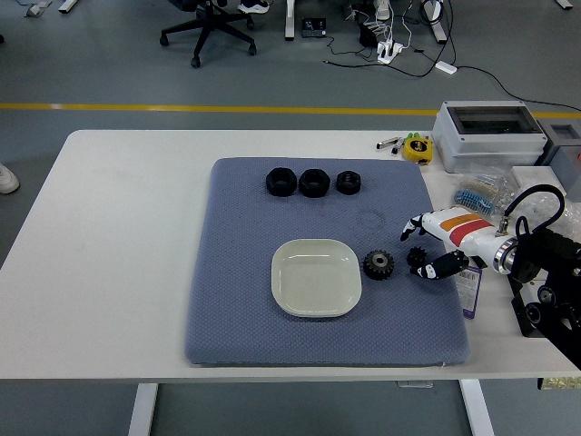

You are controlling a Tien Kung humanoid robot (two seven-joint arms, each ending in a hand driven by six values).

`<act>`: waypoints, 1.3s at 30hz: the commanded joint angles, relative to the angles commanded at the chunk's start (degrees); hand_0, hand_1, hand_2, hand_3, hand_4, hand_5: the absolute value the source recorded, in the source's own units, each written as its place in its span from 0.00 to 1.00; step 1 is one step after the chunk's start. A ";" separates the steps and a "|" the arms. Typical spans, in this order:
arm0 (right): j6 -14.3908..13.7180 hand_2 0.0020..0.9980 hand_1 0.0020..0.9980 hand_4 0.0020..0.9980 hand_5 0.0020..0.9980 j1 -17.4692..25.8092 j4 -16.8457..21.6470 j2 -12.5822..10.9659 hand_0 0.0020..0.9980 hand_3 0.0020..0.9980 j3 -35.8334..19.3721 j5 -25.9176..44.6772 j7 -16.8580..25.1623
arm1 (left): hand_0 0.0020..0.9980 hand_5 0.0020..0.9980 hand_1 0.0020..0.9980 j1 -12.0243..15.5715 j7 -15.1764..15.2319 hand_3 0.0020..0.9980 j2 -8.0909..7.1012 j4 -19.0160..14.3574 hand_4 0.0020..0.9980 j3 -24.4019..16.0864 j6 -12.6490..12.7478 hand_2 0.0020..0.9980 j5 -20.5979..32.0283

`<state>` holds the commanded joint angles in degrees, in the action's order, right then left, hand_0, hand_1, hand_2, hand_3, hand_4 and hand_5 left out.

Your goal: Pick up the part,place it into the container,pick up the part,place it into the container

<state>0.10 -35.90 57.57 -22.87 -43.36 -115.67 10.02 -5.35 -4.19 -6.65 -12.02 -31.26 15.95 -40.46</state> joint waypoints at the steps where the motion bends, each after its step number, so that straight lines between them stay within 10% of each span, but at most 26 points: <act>1: -0.31 0.70 0.62 0.86 0.27 -0.16 -0.53 0.12 0.51 0.60 0.13 0.20 0.13 | 0.68 0.58 0.64 0.01 -0.01 0.55 0.00 0.00 0.62 0.02 0.00 0.65 -0.02; 19: -2.35 0.54 0.48 0.76 0.25 -1.04 -5.18 0.99 0.34 0.52 1.42 1.64 1.82 | 0.68 0.58 0.64 -0.23 0.28 0.55 0.04 -0.02 0.62 0.69 0.04 0.65 1.09; 20: -2.91 0.45 0.34 0.69 0.28 -1.06 -5.42 1.07 0.15 0.49 1.46 1.82 1.99 | 0.68 0.58 0.64 -0.24 0.29 0.55 0.03 -0.03 0.61 0.73 0.03 0.65 1.09; 39: -5.29 0.28 0.12 0.84 0.20 -0.72 -5.90 0.84 0.00 0.47 1.39 3.60 3.66 | 0.68 0.58 0.64 -0.37 0.31 0.55 0.11 0.00 0.62 0.78 0.02 0.65 1.14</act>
<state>-5.19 -36.62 51.67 -22.03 -41.97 -112.08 13.68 -5.71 -3.88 -6.53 -12.02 -30.48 15.98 -39.32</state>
